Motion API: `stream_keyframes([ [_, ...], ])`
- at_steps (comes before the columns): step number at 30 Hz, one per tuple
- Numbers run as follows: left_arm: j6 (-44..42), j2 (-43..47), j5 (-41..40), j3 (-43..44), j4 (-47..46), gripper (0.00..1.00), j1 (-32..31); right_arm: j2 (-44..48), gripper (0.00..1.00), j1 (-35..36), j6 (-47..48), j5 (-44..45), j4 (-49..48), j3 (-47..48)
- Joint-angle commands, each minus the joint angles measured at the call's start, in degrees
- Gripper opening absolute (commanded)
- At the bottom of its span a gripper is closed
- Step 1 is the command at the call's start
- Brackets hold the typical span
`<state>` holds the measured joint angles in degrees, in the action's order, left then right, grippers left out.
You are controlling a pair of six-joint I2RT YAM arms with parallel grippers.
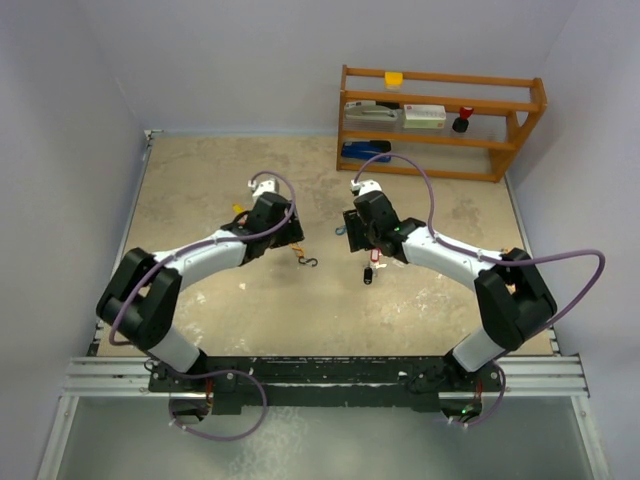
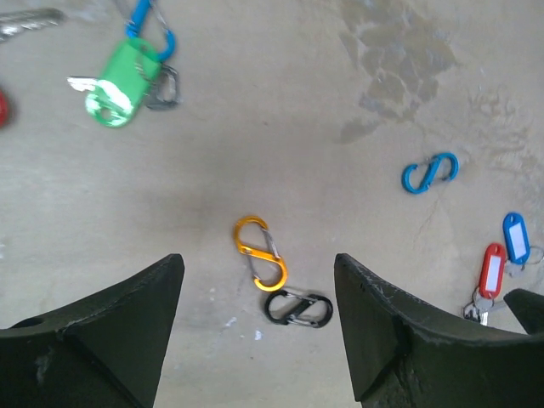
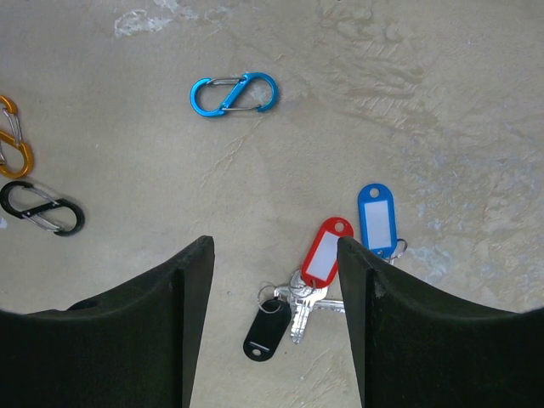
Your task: Put the keys on the keyring
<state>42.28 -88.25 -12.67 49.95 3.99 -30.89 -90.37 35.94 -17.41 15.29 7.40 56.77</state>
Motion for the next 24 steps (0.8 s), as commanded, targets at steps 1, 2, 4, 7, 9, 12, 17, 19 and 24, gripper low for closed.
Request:
stream_keyframes([
  [1, 0.4, -4.2, -2.5, 6.6, 6.7, 0.70, -3.7, 0.4, 0.63, -0.2, -0.6, -0.2, -0.2, 2.0],
  [2, 0.7, -4.9, -2.9, 7.1, 7.0, 0.70, -4.4, 0.4, 0.64, -0.2, -0.5, 0.0, -0.3, 2.0],
  [4, 1.4, -6.0, -3.4, 7.7, 7.2, 0.70, -5.2, 0.5, 0.64, -0.2, -0.3, 0.4, -0.1, 2.1],
  [7, 1.8, -7.7, -3.9, 9.1, 9.4, 0.69, -5.4, 1.1, 0.64, -0.2, -0.6, 0.4, 0.1, 1.9],
  [9, 1.9, -8.0, -4.7, 9.3, 10.0, 0.69, -5.6, 1.7, 0.63, -0.3, -0.5, 0.4, -0.2, 1.4],
  [12, 2.1, -8.5, -5.1, 9.4, 10.4, 0.69, -5.6, 2.1, 0.64, -0.5, -0.4, 0.6, -0.5, 1.0],
  [17, 2.7, -9.6, -5.7, 9.9, 11.1, 0.68, -6.6, 2.9, 0.64, -0.7, -0.8, 0.4, -1.0, 0.1],
  [19, 2.9, -10.0, -6.3, 9.8, 11.0, 0.67, -6.8, 3.2, 0.64, -0.7, -0.8, 0.4, -1.4, -0.5],
  [24, 3.5, -11.0, -7.2, 10.2, 11.0, 0.62, -6.9, 3.8, 0.64, -1.1, -1.0, 0.0, -1.6, -1.3],
])
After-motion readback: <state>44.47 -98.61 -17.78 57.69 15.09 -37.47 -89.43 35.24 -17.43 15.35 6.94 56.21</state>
